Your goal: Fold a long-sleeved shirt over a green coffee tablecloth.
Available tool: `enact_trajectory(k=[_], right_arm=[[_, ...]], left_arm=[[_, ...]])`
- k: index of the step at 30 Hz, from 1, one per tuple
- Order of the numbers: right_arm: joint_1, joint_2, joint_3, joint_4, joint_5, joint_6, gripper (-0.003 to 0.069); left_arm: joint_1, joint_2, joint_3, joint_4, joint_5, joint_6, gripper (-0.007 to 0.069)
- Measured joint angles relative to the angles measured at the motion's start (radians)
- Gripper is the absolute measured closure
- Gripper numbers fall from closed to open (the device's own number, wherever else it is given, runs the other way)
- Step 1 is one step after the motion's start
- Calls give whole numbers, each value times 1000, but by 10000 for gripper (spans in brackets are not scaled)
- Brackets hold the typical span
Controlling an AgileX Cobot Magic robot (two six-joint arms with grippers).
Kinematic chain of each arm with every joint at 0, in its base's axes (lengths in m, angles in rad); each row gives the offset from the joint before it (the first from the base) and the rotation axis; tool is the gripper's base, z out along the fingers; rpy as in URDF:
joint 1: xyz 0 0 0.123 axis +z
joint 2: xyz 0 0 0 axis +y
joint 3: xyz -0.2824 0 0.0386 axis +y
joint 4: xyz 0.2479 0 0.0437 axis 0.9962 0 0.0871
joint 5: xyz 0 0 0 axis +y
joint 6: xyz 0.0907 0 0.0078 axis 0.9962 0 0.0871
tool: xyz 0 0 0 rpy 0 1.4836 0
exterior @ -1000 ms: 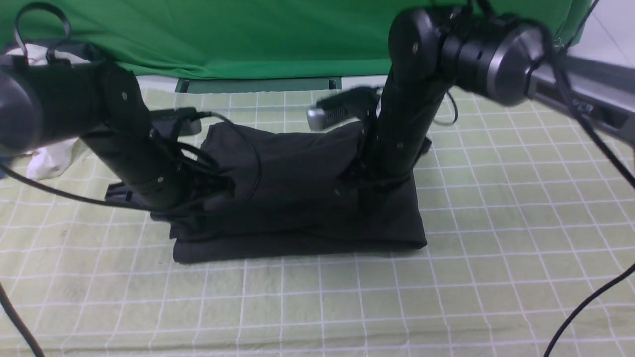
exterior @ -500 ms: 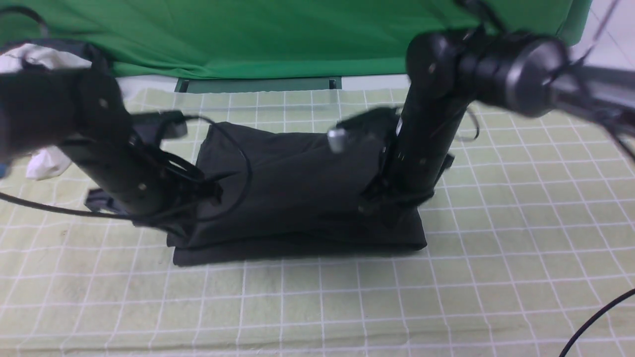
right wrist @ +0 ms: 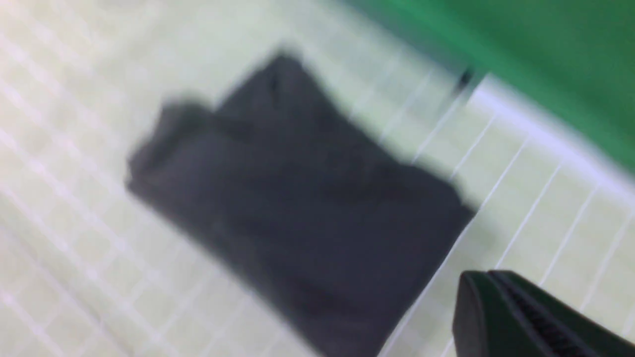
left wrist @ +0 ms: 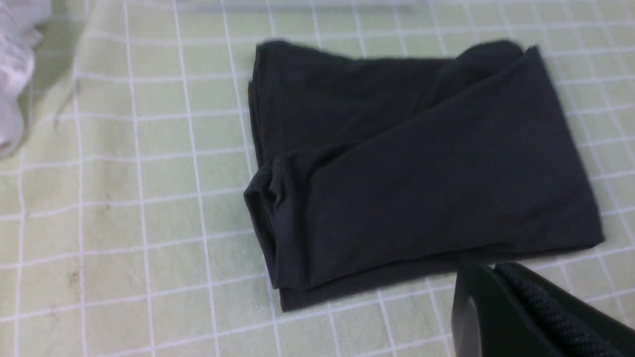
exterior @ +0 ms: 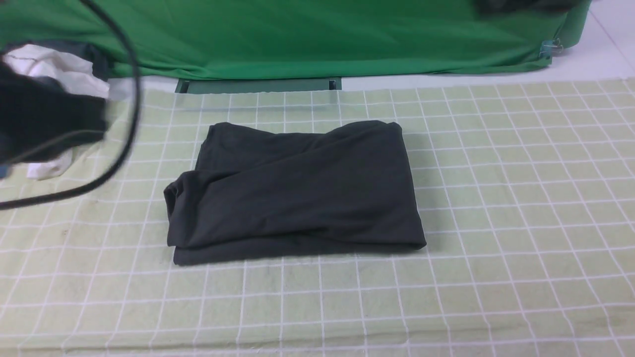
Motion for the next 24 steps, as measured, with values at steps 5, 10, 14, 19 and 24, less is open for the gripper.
enact_trajectory(k=[5, 10, 14, 19, 24], right_arm=[[-1, -200, 86, -21, -105, 0, 658], [-1, -442, 369, -44, -301, 8, 658], [-1, -581, 569, -45, -445, 23, 658], [-1, -815, 867, -48, -699, 24, 658], [-1, -1093, 1134, -51, -931, 23, 658]], left_arm=[[0, -203, 58, 1, -11, 4, 613], [0, -417, 203, 5, -84, 5, 613], [0, -505, 310, -2, -172, 5, 613], [0, -575, 465, -30, -266, 5, 613], [0, -577, 563, -38, -337, 5, 613]])
